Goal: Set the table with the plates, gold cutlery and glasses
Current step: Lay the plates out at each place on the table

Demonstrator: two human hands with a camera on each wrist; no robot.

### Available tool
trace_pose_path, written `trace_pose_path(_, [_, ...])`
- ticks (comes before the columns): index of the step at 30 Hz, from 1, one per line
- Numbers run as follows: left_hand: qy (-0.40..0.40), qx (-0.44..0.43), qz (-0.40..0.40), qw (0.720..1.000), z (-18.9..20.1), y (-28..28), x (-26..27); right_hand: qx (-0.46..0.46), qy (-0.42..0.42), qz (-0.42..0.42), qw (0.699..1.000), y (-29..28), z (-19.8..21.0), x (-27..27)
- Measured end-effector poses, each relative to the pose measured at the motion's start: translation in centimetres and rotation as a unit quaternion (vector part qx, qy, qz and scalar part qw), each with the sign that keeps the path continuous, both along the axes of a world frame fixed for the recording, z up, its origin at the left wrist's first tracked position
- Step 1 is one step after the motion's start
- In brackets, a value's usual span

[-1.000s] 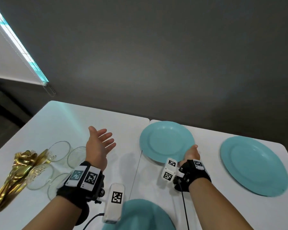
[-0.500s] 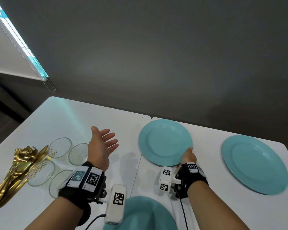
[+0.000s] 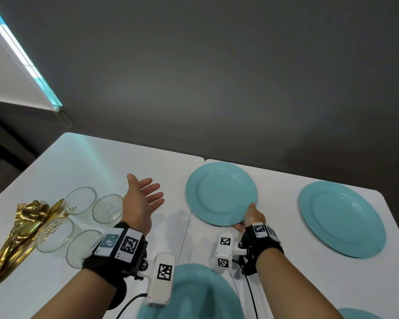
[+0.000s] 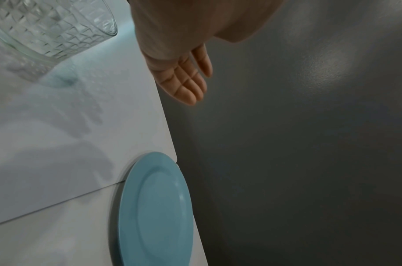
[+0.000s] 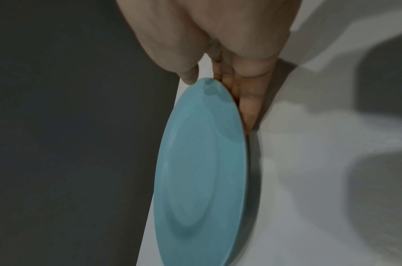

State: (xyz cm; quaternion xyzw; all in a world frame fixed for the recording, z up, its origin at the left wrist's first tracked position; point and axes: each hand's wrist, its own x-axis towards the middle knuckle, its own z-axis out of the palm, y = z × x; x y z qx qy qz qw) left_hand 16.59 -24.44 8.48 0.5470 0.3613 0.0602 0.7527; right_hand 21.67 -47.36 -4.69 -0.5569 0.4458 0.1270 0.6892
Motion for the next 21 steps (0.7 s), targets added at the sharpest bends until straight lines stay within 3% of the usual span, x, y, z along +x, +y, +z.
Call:
trace_pose_path(10, [-0.006, -0.007, 0.001, 1.0, -0.2, 0.1, -1.2, 0.008, 0.004, 0.012, 1.0, 0.1, 0.6, -1.2])
trace_pose_path(21, [-0.019, -0.002, -0.007, 1.0, 1.1, 2.1, -3.5, -0.135, 0.01, 0.076, 0.988, 0.6, 4.2, -1.9])
